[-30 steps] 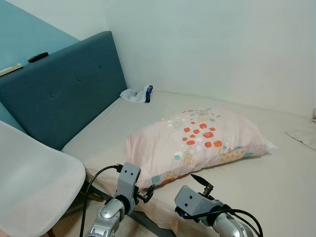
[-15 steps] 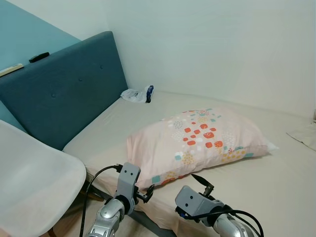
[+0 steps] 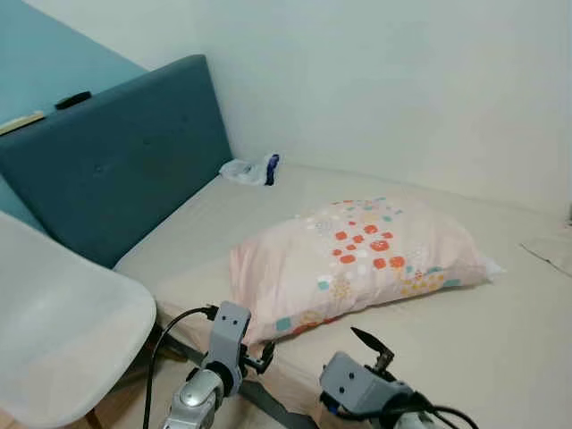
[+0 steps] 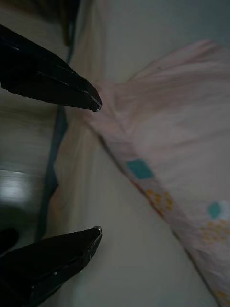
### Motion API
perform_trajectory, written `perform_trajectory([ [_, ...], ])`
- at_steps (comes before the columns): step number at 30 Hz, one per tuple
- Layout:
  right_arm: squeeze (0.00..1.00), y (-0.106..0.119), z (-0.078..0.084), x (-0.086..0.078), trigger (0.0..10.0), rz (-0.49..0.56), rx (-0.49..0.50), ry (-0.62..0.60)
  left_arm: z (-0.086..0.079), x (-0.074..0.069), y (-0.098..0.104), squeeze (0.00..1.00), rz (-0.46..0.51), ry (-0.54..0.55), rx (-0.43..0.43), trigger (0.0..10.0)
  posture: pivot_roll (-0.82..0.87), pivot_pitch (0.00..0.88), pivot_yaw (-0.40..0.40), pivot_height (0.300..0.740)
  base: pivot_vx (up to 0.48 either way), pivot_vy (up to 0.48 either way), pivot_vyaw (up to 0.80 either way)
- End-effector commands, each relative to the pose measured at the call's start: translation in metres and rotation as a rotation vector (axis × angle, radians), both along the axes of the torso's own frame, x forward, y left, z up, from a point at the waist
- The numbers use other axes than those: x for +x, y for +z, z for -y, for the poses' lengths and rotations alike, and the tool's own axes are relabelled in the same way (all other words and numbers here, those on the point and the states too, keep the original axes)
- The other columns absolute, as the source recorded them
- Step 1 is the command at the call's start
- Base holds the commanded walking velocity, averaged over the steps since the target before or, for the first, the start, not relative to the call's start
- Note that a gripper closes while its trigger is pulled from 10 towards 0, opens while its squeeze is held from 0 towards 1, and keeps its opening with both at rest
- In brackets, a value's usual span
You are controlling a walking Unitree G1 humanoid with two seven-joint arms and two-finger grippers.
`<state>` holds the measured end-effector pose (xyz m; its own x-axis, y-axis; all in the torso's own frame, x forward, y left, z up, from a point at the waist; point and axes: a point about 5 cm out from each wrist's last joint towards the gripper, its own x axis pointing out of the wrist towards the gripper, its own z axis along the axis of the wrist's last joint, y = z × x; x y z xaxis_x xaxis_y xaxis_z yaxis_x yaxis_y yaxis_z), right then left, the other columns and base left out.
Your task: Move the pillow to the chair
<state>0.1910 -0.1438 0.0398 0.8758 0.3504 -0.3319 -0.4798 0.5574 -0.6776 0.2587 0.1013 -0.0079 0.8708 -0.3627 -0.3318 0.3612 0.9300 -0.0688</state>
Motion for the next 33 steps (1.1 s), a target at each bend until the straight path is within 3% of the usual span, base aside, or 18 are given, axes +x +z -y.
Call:
perform_trajectory([
  [1,0.0,0.005,-0.008,-0.001,10.0,0.055,-0.01,0.041,-0.002,-0.005,-0.007,0.0,-0.025,0.004,0.028,10.0,-0.16,0.033,0.086,0.74,0.0,0.0,0.0],
  [2,0.0,0.002,-0.01,-0.004,10.0,0.079,-0.053,0.063,-0.001,-0.007,-0.009,0.0,-0.035,0.011,0.044,10.0,-0.17,0.026,0.082,0.74,0.0,0.0,0.0],
  [10,0.0,-0.008,-0.019,0.004,10.0,0.012,-0.055,0.132,-0.005,-0.005,-0.015,0.0,-0.066,0.051,0.103,10.0,-0.13,0.0,0.079,0.74,0.0,0.0,0.0],
  [11,0.0,-0.004,-0.019,0.01,10.0,-0.04,0.017,0.117,-0.015,-0.004,-0.018,0.0,-0.099,0.105,0.109,10.0,-0.13,0.0,0.075,0.74,0.0,0.0,0.0],
  [14,0.0,0.002,-0.018,0.017,10.0,-0.062,0.115,0.071,-0.025,-0.005,-0.021,0.0,-0.127,0.156,0.105,10.0,-0.13,0.0,0.071,0.74,0.0,0.0,0.0],
  [16,0.0,0.008,-0.003,0.037,10.0,-0.069,0.306,-0.096,-0.033,-0.007,-0.026,0.0,-0.162,0.204,0.119,10.0,-0.12,0.0,0.063,0.74,0.0,0.0,0.0],
  [17,0.0,0.008,-0.003,0.037,10.0,-0.069,0.306,-0.096,-0.033,-0.007,-0.026,0.0,-0.162,0.204,0.119,10.0,-0.12,0.0,0.063,0.74,0.0,0.0,0.0],
  [19,0.0,0.005,0.02,0.057,10.0,-0.072,0.433,-0.271,-0.04,-0.012,-0.031,0.0,-0.201,0.247,0.128,10.0,-0.11,0.0,0.05,0.74,0.0,0.0,0.0],
  [20,0.0,0.005,0.02,0.057,10.0,-0.072,0.433,-0.271,-0.04,-0.012,-0.031,0.0,-0.201,0.247,0.128,10.0,-0.11,0.0,0.05,0.74,0.0,0.0,0.0],
  [22,0.0,-0.013,0.053,0.068,10.0,-0.124,0.53,-0.491,-0.046,-0.02,-0.04,0.0,-0.261,0.296,0.129,10.0,-0.1,0.0,0.025,0.74,0.0,0.0,0.0],
  [25,0.0,-0.042,0.086,0.064,10.0,-0.258,0.639,-0.737,-0.056,-0.038,-0.054,0.0,-0.377,0.385,0.134,10.0,-0.09,0.0,-0.017,0.74,0.0,0.0,0.0],
  [28,0.0,-0.048,0.091,0.061,10.0,-0.297,0.673,-0.776,-0.058,-0.043,-0.058,0.0,-0.408,0.411,0.128,10.0,-0.09,0.0,-0.017,0.74,0.0,0.0,0.0],
  [30,0.0,-0.066,0.107,0.045,10.0,-0.403,0.567,-0.816,-0.063,-0.066,-0.072,0.0,-0.526,0.531,0.042,10.0,-0.05,0.0,-0.077,0.74,0.0,0.0,0.0],
  [33,0.0,-0.071,0.111,0.039,10.0,-0.447,0.615,-0.815,-0.062,-0.076,-0.077,0.0,-0.569,0.559,-0.005,10.0,-0.04,0.0,-0.092,0.74,0.0,0.0,0.0],
])
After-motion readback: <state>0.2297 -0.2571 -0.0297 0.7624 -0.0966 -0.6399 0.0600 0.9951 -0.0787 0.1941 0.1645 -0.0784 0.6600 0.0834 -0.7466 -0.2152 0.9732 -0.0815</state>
